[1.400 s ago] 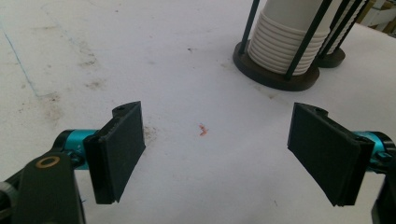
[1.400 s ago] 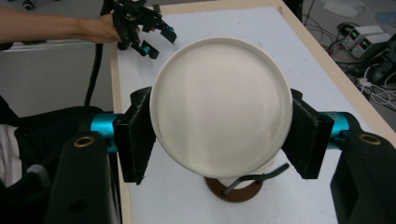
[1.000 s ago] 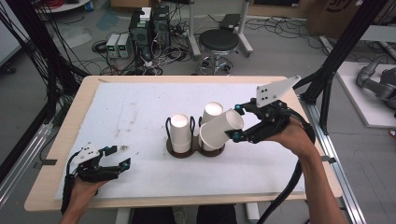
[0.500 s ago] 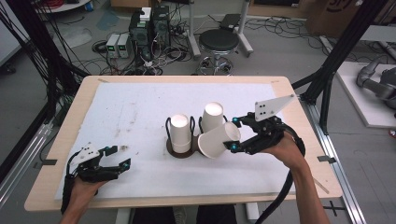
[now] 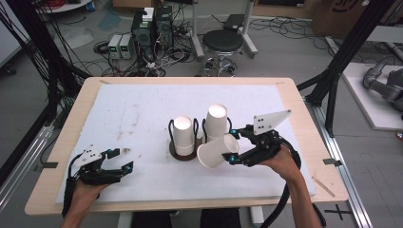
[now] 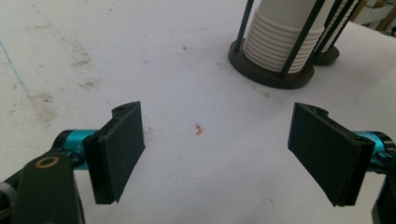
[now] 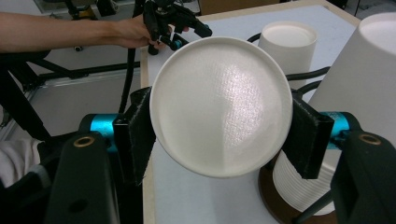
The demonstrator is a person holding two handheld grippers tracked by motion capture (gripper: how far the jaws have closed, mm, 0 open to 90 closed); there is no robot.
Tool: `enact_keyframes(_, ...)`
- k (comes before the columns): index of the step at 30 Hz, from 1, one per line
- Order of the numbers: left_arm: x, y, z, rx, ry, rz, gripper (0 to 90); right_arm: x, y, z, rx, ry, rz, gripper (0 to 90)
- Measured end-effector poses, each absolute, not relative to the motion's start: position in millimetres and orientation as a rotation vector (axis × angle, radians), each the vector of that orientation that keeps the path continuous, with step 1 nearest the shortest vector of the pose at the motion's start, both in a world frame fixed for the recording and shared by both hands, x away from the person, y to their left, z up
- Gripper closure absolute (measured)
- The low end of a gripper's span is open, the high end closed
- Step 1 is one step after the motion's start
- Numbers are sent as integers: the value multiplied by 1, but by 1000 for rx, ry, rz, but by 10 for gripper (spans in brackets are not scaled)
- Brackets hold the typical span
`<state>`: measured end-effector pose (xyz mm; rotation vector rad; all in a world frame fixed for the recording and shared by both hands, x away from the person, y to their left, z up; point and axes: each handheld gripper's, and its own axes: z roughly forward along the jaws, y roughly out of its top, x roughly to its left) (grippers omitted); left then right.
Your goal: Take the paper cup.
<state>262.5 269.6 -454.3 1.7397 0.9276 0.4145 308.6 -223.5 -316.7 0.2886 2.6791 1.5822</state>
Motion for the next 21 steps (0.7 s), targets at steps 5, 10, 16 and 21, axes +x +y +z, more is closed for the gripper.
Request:
enact_keyframes(5,262,269,-454,1737,925,424,185,306,-223,-328,291,2677,1595,348)
enact_keyframes(10,262,270,-454,1735,927,421,185,300,-226,-334,287,2658,1611,347)
enact_keyframes(16,261,270,-454,1734,920,434,185,293,-231,-340,289,2607,1653,347)
enact_keyframes(21,261,270,-454,1730,922,437,185,293,-235,-349,289,2588,1692,347)
